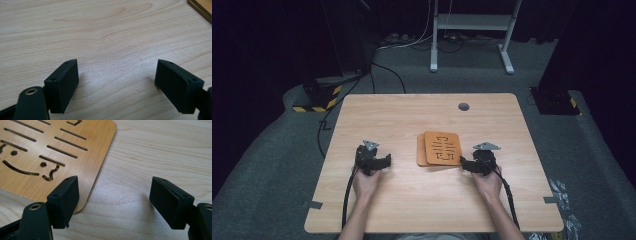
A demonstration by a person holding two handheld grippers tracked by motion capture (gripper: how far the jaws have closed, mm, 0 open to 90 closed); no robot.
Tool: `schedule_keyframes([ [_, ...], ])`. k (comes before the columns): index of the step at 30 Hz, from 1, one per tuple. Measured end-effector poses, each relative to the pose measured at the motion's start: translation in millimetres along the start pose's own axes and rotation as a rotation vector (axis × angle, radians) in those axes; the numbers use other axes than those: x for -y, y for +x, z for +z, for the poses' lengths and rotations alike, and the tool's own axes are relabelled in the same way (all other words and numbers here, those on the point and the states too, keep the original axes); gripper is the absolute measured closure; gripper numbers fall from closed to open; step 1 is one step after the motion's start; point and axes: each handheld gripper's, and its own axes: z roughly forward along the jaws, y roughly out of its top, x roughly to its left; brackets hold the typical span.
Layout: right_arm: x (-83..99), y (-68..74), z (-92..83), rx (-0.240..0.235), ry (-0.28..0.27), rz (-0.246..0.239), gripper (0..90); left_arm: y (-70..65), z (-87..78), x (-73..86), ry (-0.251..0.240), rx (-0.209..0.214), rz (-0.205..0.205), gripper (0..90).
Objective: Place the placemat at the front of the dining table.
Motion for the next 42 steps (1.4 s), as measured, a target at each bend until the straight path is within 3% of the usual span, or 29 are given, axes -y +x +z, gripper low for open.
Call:
schedule_keyframes([
  [10, 0.8, -1.0, 0.5, -0.008, -0.005, -0.016, 23.7, -1.6, 0.4, -0.1, -0.002, 0.006, 0.003, 19.0],
  [17, 0.3, -3.1, 1.3, -0.024, 0.002, 0.007, 23.7, -3.4, 0.5, -3.0, 0.013, 0.019, -0.009, 18.9],
  [19, 0.1, -5.1, 2.4, -0.028, -0.001, 0.018, 23.8, -7.0, -0.2, -6.6, 0.017, 0.068, -0.029, 18.5],
  [21, 0.1, -5.1, 2.5, -0.026, -0.001, 0.016, 23.8, -8.8, -1.1, -7.8, 0.012, 0.083, -0.027, 18.5],
  [22, 0.1, -5.1, 2.5, -0.026, 0.000, 0.018, 23.9, -13.7, -2.9, -10.5, 0.002, 0.114, -0.029, 18.6],
  [26, 0.0, -5.2, 2.7, -0.024, -0.001, 0.018, 23.9, -23.9, -6.6, -17.2, -0.016, 0.168, -0.019, 18.5],
  [28, -0.1, -5.6, 2.8, -0.022, 0.001, 0.015, 23.9, -35.0, -9.2, -25.6, -0.031, 0.197, 0.012, 18.1],
  [29, -0.1, -5.6, 2.8, -0.022, 0.001, 0.015, 23.9, -35.0, -9.2, -25.6, -0.031, 0.197, 0.012, 18.0],
  [36, -0.2, -5.5, 2.8, -0.021, 0.000, 0.017, 24.2, -69.3, -6.1, -45.4, -0.049, 0.308, 0.059, 16.8],
  [42, -0.2, -5.7, 2.8, -0.017, 0.000, 0.017, 24.2, -89.1, -0.6, -50.3, -0.052, 0.358, 0.068, 16.6],
])
